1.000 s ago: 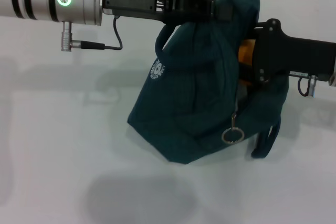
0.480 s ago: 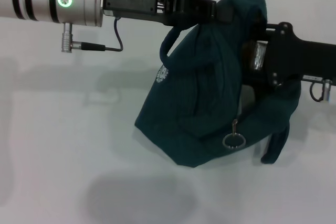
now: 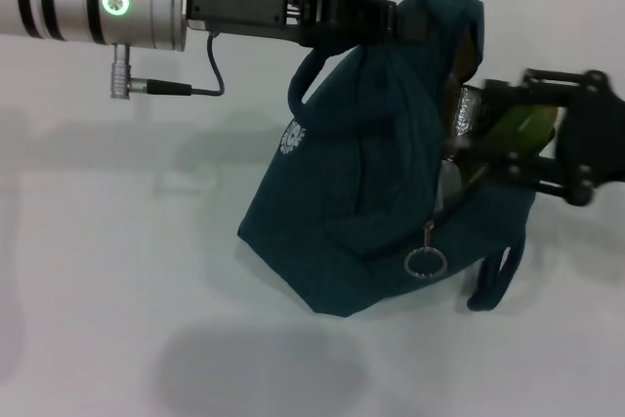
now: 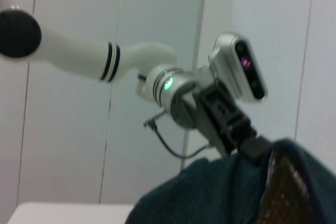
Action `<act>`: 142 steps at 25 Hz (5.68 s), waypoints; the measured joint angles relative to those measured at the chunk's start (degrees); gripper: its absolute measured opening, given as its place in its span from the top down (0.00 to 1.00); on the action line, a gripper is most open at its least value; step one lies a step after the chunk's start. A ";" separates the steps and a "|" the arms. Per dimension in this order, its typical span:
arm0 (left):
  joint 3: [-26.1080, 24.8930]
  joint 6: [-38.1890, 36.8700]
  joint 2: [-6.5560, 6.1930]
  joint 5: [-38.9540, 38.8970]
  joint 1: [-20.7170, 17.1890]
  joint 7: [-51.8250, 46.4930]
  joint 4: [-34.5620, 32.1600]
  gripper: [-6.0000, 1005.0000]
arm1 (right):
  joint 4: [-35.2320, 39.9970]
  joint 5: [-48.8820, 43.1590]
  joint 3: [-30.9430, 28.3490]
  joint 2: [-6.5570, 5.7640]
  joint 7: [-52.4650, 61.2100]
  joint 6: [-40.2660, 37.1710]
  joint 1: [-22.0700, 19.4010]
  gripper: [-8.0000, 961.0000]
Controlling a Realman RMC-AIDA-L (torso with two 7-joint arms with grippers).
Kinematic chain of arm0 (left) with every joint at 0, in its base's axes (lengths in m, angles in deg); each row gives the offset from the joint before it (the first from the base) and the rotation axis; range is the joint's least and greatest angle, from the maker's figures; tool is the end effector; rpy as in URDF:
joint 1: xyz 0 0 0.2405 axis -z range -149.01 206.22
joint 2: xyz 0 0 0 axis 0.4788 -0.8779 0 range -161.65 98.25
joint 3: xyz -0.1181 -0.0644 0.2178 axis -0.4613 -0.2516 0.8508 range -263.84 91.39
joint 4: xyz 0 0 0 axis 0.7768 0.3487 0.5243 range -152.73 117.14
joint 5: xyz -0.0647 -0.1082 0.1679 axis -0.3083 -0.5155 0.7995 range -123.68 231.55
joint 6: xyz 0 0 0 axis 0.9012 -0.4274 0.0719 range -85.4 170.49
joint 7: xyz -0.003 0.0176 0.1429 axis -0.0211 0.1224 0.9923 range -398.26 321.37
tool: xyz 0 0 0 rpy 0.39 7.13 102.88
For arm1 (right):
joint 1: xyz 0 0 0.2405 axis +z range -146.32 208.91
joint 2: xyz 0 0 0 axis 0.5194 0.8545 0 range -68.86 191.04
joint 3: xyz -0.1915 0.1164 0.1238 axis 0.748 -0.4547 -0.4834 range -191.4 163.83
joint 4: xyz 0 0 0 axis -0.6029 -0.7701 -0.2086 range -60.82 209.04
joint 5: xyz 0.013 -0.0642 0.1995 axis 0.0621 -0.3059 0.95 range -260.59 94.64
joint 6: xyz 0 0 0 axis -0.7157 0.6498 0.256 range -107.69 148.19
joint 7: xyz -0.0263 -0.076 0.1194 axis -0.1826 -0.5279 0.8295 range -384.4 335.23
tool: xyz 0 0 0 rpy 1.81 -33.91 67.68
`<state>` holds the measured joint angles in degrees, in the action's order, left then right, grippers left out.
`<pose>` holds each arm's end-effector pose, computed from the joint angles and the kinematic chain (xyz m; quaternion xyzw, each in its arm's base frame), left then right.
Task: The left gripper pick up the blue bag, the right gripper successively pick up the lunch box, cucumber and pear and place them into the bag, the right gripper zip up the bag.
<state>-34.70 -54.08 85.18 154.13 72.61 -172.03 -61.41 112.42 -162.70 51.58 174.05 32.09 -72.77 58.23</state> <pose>-0.1292 0.3718 0.0192 0.8498 0.4303 0.2851 0.1069 0.2172 0.3249 0.0223 -0.9273 -0.0347 0.3448 0.1416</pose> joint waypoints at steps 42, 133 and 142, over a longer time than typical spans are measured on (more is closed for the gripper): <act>-0.38 1.09 0.26 -0.07 -1.11 1.35 0.03 0.94 | -19.98 -9.10 -16.15 2.24 2.68 18.05 -2.13 0.48; -1.79 13.67 -0.24 6.59 -9.64 15.58 6.00 0.94 | -7.06 -11.81 -16.43 2.34 21.70 19.71 1.71 0.74; -1.62 13.46 0.06 6.59 -10.12 15.68 6.00 0.94 | -8.54 -11.42 -14.06 2.79 21.60 25.87 3.71 0.51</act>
<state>-36.32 -40.62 85.24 160.72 62.49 -156.35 -55.41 103.88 -174.12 37.52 176.84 53.70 -46.90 61.94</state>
